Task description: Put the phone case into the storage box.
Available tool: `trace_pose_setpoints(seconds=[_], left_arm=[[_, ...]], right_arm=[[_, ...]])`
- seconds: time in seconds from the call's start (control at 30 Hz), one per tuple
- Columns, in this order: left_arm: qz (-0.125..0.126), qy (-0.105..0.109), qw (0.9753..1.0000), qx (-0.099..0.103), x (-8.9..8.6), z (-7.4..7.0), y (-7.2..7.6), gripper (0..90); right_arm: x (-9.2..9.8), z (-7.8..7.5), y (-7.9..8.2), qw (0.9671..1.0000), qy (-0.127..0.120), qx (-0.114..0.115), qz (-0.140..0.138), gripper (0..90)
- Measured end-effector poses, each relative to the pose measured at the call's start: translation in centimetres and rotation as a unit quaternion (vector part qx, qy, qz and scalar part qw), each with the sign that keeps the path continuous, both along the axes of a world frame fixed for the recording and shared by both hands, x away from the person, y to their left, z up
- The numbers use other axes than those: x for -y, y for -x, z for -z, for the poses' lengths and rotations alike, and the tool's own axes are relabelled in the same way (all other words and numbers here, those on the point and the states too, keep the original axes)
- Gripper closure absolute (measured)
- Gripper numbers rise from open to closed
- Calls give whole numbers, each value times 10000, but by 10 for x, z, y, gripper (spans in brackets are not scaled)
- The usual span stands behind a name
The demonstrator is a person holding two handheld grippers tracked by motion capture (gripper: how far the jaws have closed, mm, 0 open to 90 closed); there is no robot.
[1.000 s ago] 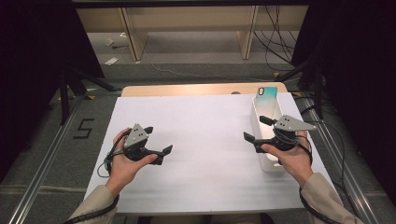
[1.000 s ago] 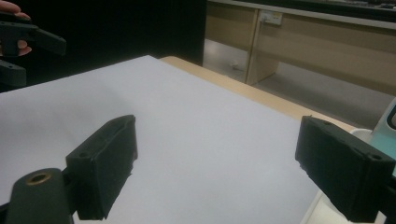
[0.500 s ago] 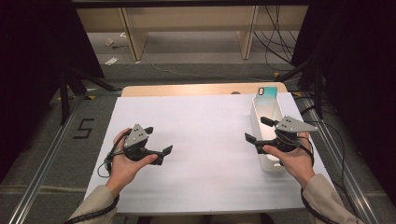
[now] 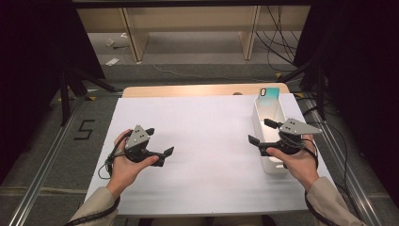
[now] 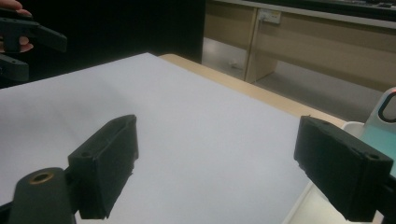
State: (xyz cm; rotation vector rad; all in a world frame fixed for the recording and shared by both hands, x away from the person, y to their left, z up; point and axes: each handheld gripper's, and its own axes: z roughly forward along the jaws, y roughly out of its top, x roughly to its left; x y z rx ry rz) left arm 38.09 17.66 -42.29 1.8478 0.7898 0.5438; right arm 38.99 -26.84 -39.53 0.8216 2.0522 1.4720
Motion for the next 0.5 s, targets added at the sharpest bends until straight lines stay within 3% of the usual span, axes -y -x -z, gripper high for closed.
trace_pose_setpoints(seconds=[0.5], left_arm=[[20,4,10000,-17,0,0,0,11]], right_arm=[[1,0,1,10000,-44,-23,-5,147]])
